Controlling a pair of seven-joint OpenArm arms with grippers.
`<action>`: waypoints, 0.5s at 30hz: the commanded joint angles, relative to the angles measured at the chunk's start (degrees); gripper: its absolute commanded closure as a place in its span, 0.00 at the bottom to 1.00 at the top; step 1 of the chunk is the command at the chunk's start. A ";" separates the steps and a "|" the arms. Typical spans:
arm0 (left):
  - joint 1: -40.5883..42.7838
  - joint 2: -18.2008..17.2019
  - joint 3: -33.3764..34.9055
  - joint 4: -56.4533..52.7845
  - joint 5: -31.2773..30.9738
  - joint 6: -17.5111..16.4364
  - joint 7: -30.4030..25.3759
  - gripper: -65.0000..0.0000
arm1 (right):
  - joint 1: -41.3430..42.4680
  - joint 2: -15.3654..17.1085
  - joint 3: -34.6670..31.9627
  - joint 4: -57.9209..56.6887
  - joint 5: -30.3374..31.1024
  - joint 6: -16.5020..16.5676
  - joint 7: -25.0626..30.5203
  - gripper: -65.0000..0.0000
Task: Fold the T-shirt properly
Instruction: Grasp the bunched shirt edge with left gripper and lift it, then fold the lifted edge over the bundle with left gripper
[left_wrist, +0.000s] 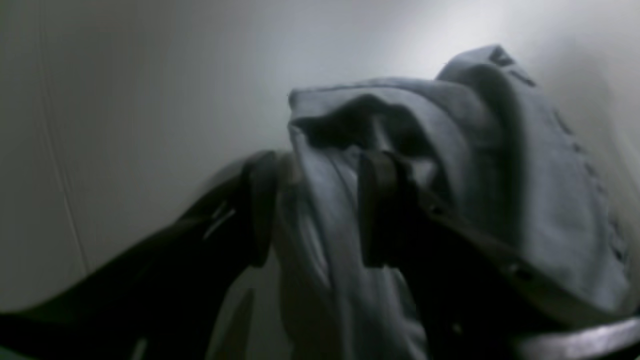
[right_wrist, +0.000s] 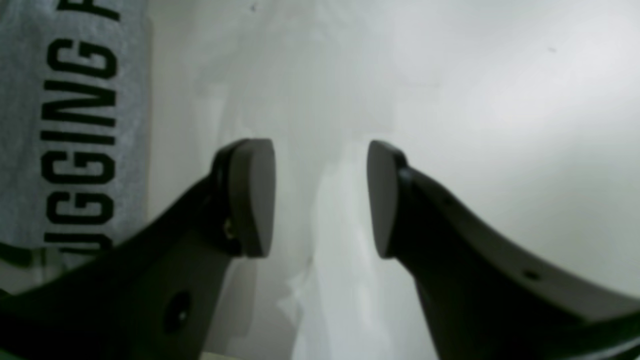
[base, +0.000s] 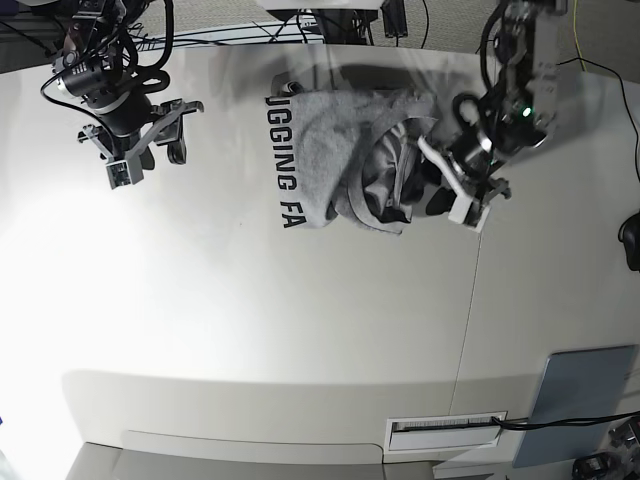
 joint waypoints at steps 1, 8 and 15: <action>-1.95 -0.28 -0.24 -0.61 -0.68 -0.11 -1.44 0.58 | 0.13 0.48 0.17 1.09 0.72 0.02 1.07 0.55; -7.21 -0.26 -0.24 -8.00 -4.50 -1.20 0.50 0.58 | 0.15 0.46 0.17 1.09 0.74 0.02 1.11 0.55; -7.48 0.87 -0.15 -9.01 -5.73 -2.32 1.49 0.59 | 0.15 0.48 0.17 1.09 0.74 0.02 1.14 0.55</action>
